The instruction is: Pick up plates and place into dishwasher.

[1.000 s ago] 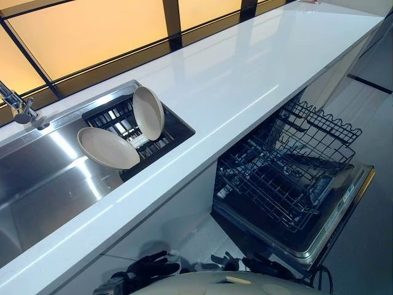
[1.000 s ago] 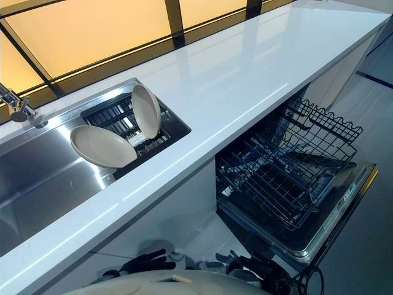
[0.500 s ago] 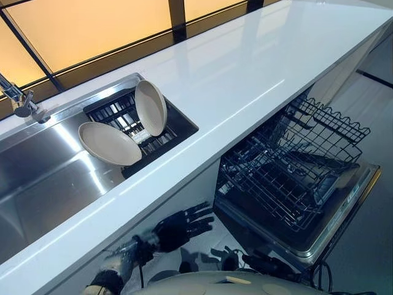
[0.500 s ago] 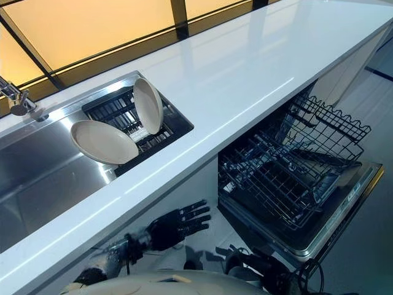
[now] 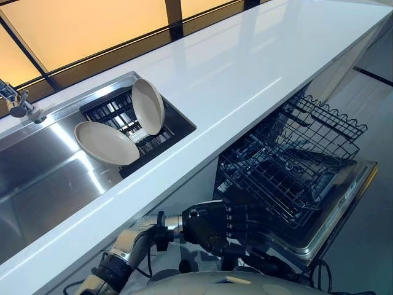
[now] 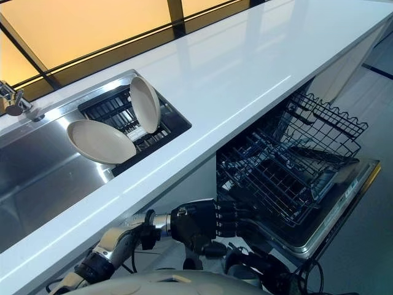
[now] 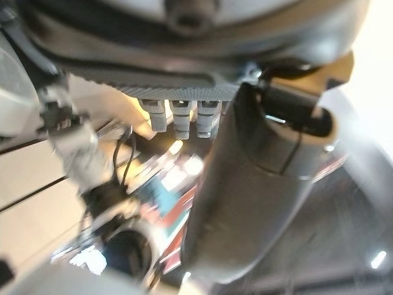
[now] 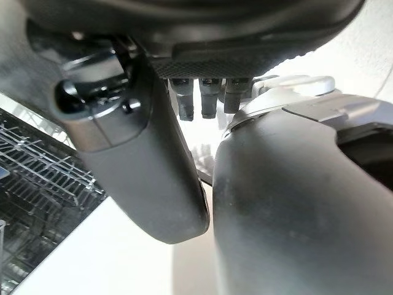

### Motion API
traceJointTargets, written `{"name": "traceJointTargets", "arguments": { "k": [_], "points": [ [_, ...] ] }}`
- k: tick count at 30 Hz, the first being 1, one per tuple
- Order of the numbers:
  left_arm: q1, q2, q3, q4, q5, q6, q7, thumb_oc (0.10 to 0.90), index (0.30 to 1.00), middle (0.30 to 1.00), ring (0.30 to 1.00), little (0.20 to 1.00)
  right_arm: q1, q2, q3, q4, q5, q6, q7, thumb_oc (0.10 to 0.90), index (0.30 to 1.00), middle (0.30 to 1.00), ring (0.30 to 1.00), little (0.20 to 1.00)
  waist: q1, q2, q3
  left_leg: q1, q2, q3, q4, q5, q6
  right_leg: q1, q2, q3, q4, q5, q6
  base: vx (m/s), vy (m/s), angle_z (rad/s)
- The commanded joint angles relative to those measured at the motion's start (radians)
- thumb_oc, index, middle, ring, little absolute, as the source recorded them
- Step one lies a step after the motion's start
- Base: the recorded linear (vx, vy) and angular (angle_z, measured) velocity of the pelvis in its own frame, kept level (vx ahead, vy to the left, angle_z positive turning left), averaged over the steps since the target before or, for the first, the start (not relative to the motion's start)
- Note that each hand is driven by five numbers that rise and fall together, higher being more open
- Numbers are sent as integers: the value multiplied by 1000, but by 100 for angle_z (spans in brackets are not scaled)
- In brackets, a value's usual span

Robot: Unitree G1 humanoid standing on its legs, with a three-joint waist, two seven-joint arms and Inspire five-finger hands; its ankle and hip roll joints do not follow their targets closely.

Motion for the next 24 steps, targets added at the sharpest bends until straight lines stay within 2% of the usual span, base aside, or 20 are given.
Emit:
{"name": "traceJointTargets", "arguments": {
  "k": [1, 5, 8, 10, 12, 13, 14, 15, 16, 17, 18, 19, 20, 24],
  "points": [
    [-270, -142, 87, -146, -465, -16, 94, 800, 900, 900, 900, 900, 5, 17, 45, 47, 12, 11, 23, 800, 900, 900, 900, 900, -24, 21, -51, -16, -58, 15, 57, -134, 26, -18, 62, 59, 121, -152, 25, 7, -34, -13],
    [-264, -208, 124, -185, -690, -19, 206, 800, 900, 900, 900, 900, 11, 33, 52, 32, 21, 20, 8, 800, 900, 900, 900, 900, -30, 14, -50, -4, -58, 13, 56, -141, 29, -9, 65, 65, 134, -160, 19, 11, -26, -9],
    [-266, -227, 147, -179, -829, -55, 256, 800, 900, 900, 900, 900, 15, 40, 57, 31, 24, 16, 9, 800, 900, 900, 900, 900, -35, 15, -52, 12, -51, 9, 17, -122, 25, -5, 70, 62, 136, -162, 19, 0, 0, 0],
    [-275, -234, 160, -172, -939, -113, 281, 800, 900, 900, 900, 900, 17, 44, 63, 26, 30, 15, -4, 800, 900, 900, 900, 900, -39, 15, -57, 2, -46, -2, 5, -112, 15, -4, 72, 54, 128, -162, 21, -2, -16, 1],
    [-286, -227, 166, -179, -980, -255, 317, 800, 900, 900, 900, 900, 10, 44, 69, 30, 22, 20, -12, 800, 900, 900, 900, 900, -39, 15, -64, -4, -43, -3, 5, -110, 9, -7, 71, 44, 122, -162, 23, 0, -24, 6],
    [-287, -224, 169, -184, -969, -289, 329, 800, 900, 900, 900, 900, 9, 44, 72, 29, 19, 22, -12, 800, 900, 900, 900, 900, -38, 15, -64, -4, -43, -2, 5, -110, 9, -7, 70, 43, 121, -162, 23, 1, -15, 5],
    [-290, -214, 176, -195, -918, -389, 359, 800, 900, 900, 900, 900, 7, 45, 82, 24, 4, 28, -8, 800, 900, 900, 900, 900, -35, 14, -66, -6, -41, 2, 5, -109, 9, -7, 70, 40, 117, -163, 22, 0, 0, 0],
    [-290, -210, 178, -197, -887, -430, 370, 800, 900, 900, 900, 900, 6, 45, 87, 22, -1, 30, -8, 800, 900, 900, 900, 900, -33, 14, -66, -6, -41, 2, 5, -108, 9, -7, 70, 39, 116, -162, 21, 0, 0, 0],
    [-289, -195, 184, -202, -796, -529, 397, 800, 900, 900, 900, 900, 5, 45, 98, 17, 3, 32, -13, 800, 900, 900, 900, 900, -28, 13, -66, -8, -40, 2, 5, -107, 9, -6, 70, 38, 112, -162, 19, -19, -30, 0],
    [-282, -156, 199, -211, -652, -665, 464, 800, 900, 900, 900, 900, 2, 43, 108, 5, 21, 40, -22, 800, 900, 900, 900, 900, -19, 13, -64, -8, -39, -1, 5, -106, 9, -4, 73, 37, 105, -163, 15, 0, 0, 0],
    [-281, -154, 199, -212, -638, -674, 471, 800, 900, 900, 900, 900, 3, 43, 109, 4, 21, 41, -23, 800, 900, 900, 900, 900, -18, 13, -63, -8, -39, -1, 5, -106, 9, -3, 73, 37, 104, -163, 15, 0, 0, 0],
    [-269, -125, 214, -226, -494, -752, 527, 800, 900, 900, 900, 900, 3, 42, 114, -2, 26, 43, -24, 800, 900, 900, 900, 900, -11, 13, -61, -7, -39, -3, 8, -107, 10, -1, 75, 35, 102, -164, 11, -38, -15, 4],
    [-254, -77, 241, -237, -301, -846, 639, 800, 900, 900, 900, 900, 5, 41, 119, -8, 26, 44, -23, 800, 900, 900, 900, 900, 0, 13, -57, -9, -41, -1, 29, -115, 11, 2, 76, 33, 100, -166, 6, -57, -17, 6],
    [-222, 17, 336, -281, 71, -889, 876, 800, 900, 900, 900, 900, 14, 29, 126, -15, 34, 43, -34, 800, 900, 900, 900, 900, 31, -1, -46, -60, -60, -14, 149, -148, 7, 4, 70, 31, 101, -163, -6, -58, -16, 12]
  ]
}}
